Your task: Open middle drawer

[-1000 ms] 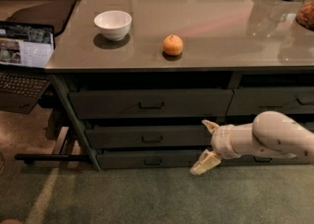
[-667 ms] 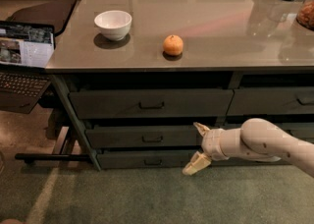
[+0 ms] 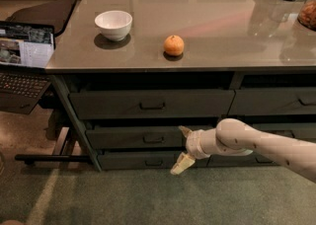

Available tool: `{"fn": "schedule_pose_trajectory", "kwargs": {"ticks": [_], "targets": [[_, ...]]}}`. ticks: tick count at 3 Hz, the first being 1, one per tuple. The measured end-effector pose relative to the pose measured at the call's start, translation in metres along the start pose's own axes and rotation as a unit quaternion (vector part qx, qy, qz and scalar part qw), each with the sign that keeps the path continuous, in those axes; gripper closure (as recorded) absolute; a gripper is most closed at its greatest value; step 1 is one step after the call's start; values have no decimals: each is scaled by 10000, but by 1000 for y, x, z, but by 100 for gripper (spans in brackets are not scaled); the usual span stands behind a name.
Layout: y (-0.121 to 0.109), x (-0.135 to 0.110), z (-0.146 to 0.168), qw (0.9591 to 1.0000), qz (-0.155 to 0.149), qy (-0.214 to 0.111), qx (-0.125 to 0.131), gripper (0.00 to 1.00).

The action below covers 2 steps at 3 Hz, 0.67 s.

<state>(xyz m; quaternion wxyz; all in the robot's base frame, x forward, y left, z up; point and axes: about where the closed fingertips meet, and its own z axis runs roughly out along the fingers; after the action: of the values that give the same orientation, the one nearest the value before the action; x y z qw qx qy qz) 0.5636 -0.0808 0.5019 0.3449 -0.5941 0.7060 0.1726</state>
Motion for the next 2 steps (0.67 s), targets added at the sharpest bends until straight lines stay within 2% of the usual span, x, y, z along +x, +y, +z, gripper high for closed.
{"fn": "schedule_pose_trajectory", "kwargs": {"ticks": [1,2], "targets": [[0,6,5,9999,123,-31,-15,0],[-12,19,23,9996,250,-121,-34,0]]}}
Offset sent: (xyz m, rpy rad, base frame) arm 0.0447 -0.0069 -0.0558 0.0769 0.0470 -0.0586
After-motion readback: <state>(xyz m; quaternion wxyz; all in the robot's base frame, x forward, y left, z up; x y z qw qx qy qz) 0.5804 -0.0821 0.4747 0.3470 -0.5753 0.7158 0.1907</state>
